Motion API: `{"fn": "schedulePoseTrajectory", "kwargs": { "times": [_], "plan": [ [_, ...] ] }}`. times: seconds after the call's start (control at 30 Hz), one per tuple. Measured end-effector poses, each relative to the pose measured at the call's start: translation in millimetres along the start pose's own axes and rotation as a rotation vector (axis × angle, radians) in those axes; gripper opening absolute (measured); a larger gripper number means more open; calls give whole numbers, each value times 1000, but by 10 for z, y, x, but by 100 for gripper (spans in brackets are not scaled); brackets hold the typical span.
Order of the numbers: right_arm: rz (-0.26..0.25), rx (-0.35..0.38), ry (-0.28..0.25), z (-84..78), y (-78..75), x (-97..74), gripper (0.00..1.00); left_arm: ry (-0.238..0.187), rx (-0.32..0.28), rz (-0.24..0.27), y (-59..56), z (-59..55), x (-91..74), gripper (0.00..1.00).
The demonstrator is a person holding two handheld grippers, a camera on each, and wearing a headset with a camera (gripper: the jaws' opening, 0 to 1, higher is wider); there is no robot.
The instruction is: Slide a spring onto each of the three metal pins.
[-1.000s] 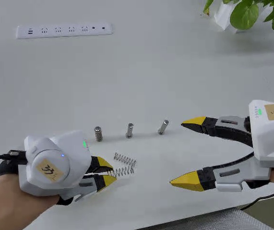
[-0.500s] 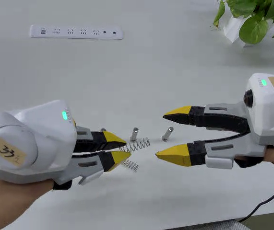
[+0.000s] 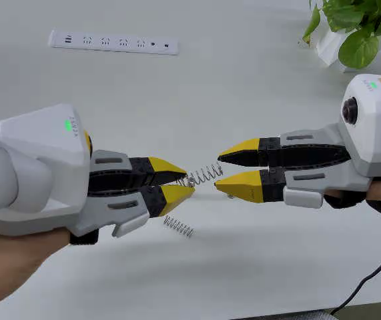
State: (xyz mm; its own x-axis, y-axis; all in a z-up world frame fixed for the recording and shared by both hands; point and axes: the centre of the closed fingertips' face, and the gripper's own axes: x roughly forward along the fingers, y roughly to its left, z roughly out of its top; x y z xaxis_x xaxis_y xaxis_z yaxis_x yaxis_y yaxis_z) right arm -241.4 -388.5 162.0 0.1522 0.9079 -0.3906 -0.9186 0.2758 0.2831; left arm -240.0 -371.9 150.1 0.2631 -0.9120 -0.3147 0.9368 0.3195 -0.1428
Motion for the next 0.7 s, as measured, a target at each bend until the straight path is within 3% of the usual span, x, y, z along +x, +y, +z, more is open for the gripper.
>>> {"fn": "schedulePoseTrajectory", "kwargs": {
  "times": [0.4,0.7],
  "plan": [
    [27,47,-42,67,40,-23,7,-10,1,-8,-20,21,17,7],
    [27,34,-29,74,75,-26,7,-7,2,-20,-52,9,29,7]
  ]
}}
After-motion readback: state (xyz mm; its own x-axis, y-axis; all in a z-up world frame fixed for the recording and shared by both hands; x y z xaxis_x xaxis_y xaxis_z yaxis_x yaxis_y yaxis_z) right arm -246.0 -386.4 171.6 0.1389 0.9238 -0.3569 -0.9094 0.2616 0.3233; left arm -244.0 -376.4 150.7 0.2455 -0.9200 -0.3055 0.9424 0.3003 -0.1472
